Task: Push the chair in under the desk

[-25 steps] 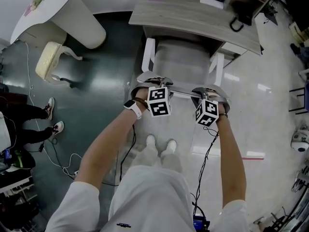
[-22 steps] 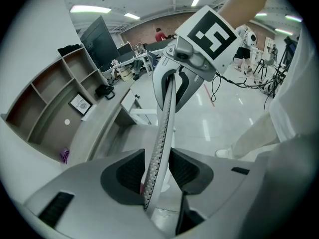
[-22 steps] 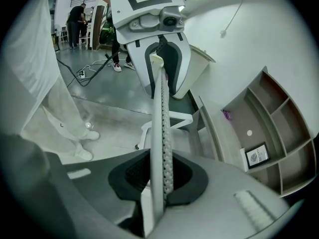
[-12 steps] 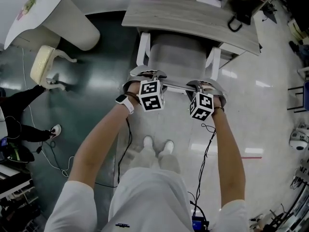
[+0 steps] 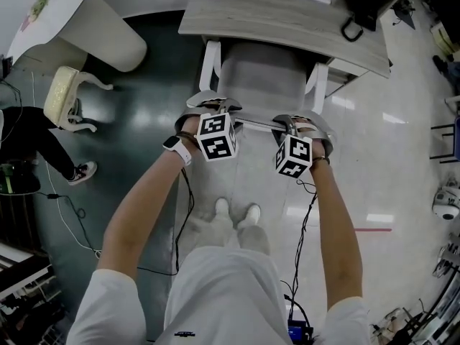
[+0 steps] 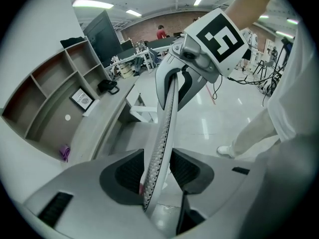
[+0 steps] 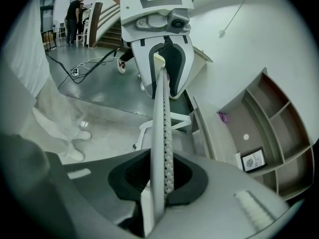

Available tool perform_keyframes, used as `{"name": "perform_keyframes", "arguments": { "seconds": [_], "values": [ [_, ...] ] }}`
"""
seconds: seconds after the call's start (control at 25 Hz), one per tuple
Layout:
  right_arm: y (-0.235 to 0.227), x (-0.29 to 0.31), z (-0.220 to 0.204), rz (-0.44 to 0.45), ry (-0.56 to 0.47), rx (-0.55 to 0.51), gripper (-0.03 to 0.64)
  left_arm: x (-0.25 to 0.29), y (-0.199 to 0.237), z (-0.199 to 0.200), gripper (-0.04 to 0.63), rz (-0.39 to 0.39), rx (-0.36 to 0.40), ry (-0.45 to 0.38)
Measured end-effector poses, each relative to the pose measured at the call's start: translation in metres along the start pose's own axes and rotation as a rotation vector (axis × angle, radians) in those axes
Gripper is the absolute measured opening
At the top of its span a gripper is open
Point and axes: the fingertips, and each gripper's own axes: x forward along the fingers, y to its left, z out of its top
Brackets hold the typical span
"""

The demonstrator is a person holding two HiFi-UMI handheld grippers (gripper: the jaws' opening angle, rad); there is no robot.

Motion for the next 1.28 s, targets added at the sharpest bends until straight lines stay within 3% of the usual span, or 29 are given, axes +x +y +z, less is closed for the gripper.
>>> {"name": "perform_keyframes", "arguments": {
  "seconds": [0.2, 0.36, 0.68, 1.28],
  "values": [
    [-0.003, 0.004, 0.005, -0.01, 0.007, 0.011, 0.064, 0.001, 0.006, -0.006, 0.168, -0.014, -0.005, 0.013],
    [-0.005, 0.006, 0.005, -0.016, 0.001, -0.003, 0.064, 0.001, 0.008, -0.006, 0.167, 0.034, 0.007, -0.008],
    [-0.031, 0.011, -0.002, -0.006, 0.002, 0.002, 0.066, 0.008, 0.034, 0.004, 0.17, 0.091, 0.03, -0.03],
    [-0.099, 0.039, -0.025, -0.057, 0.015, -0.052, 0.064, 0.034, 0.098, 0.021, 0.17, 0.126, 0.028, -0.023]
  ]
}}
